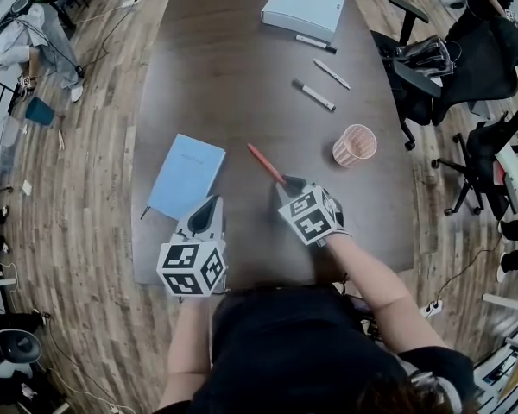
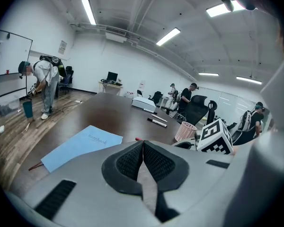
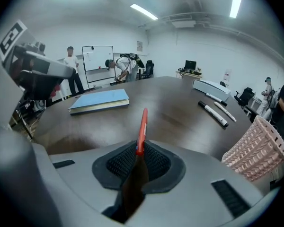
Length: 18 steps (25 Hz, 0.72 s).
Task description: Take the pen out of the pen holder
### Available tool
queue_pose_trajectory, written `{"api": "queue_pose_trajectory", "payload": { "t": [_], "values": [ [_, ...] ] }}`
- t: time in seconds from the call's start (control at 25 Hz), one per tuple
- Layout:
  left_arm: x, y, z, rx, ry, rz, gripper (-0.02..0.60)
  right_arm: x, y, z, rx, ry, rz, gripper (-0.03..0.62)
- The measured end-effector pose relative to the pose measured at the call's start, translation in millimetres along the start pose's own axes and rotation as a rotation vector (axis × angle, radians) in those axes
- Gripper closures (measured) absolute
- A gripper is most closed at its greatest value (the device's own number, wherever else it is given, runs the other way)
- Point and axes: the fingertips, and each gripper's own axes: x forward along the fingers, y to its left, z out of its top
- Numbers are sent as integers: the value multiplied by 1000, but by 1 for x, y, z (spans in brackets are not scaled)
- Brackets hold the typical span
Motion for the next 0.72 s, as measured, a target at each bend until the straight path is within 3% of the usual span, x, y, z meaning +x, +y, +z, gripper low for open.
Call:
{"api": "queue_pose_trajectory", "payload": {
  "t": [0.44,0.72],
  "values": [
    [0,5,-5,-5,16,1,552,-2,6,4,-12,-10,19,482],
    [-5,11,0,-14,1,2,552,-32,-3,27,37,-111,-22,553]
  ]
}}
